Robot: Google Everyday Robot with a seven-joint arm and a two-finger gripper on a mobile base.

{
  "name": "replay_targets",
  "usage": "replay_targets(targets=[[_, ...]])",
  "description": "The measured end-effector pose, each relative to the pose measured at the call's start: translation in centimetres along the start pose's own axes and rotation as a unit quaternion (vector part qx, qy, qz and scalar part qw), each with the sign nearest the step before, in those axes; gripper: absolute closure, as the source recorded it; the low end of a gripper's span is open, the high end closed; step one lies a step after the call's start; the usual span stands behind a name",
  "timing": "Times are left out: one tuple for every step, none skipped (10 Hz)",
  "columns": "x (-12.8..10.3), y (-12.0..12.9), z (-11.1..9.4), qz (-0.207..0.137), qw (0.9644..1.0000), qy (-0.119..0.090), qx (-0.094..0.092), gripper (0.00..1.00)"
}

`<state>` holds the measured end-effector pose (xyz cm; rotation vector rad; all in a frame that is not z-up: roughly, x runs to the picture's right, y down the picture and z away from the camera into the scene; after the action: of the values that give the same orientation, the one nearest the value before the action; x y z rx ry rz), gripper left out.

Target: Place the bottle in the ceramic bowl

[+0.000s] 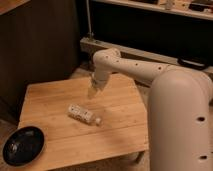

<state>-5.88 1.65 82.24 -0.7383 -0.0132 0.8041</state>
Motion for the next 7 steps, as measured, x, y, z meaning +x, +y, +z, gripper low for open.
replay_targets(targets=[[0.0, 0.0, 0.0, 0.000, 1.0000, 0.000, 0.000, 0.35], [0.0, 0.0, 0.0, 0.000, 1.0000, 0.000, 0.000, 0.35], [0.0, 0.0, -0.1, -0.002, 1.0000, -0.003, 0.002, 0.35], [0.3, 0.5, -0.4, -0.010, 0.9997, -0.022, 0.004, 0.35], [1.3, 0.8, -0.7, -0.014, 0.9984, -0.054, 0.001, 0.35], [2.5, 0.9, -1.0, -0.014, 0.9963, -0.085, -0.001, 0.35], [3.9, 1.4, -1.4, -0.017, 0.9913, -0.130, -0.003, 0.35]])
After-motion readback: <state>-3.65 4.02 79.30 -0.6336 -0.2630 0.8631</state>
